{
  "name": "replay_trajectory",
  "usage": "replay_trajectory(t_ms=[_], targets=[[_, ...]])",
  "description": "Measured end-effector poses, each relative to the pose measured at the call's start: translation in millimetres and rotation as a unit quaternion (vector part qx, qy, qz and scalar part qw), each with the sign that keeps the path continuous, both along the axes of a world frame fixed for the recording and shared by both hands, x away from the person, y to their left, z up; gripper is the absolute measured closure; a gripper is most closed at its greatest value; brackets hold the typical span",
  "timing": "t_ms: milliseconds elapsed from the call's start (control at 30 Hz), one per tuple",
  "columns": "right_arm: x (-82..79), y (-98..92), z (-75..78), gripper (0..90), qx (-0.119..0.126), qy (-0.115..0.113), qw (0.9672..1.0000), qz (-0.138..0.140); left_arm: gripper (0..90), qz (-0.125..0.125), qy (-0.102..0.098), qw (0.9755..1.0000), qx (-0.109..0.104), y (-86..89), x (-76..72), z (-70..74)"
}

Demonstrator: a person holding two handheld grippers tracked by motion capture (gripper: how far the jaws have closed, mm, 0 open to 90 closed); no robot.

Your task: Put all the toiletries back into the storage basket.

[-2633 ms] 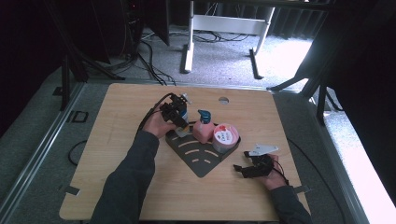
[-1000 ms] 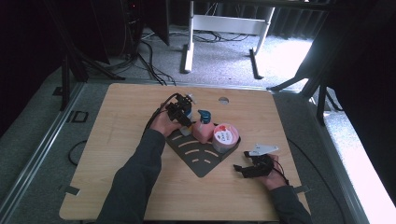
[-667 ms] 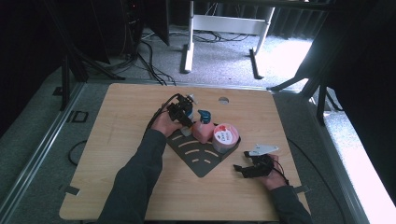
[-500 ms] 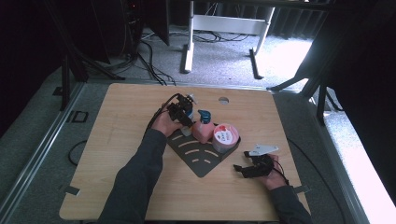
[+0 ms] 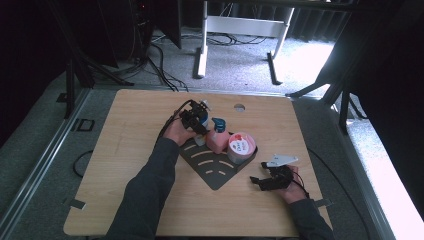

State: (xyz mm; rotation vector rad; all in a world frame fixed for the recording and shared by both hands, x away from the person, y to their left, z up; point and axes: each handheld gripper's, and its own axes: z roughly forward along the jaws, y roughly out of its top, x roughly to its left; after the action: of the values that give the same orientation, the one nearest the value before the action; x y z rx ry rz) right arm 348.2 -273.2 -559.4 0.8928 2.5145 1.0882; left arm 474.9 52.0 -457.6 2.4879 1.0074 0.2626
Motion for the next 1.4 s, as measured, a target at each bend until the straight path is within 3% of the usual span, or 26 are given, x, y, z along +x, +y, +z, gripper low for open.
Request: replay_trajectory(t_ms=[300,500,1400], targets=[[0.2,-0.2,0.0,21.8,0.001,0.001,1.0000,0.001,49.7,0.003,0.006,0.9999,-0.015,1.6,0.7,0.9],[0.1,-0.1,0.0,21.8,-0.001,-0.001,1.0000,0.001,43.0,0.000,0.000,0.9999,-0.015,0.8,-2.6,2.7],[-0.1,0.2,-0.1,21.8,-0.002,-0.002,1.0000,0.002,35.5,-0.002,-0.008,0.9999,0.011,9.9,-17.7,14.4]])
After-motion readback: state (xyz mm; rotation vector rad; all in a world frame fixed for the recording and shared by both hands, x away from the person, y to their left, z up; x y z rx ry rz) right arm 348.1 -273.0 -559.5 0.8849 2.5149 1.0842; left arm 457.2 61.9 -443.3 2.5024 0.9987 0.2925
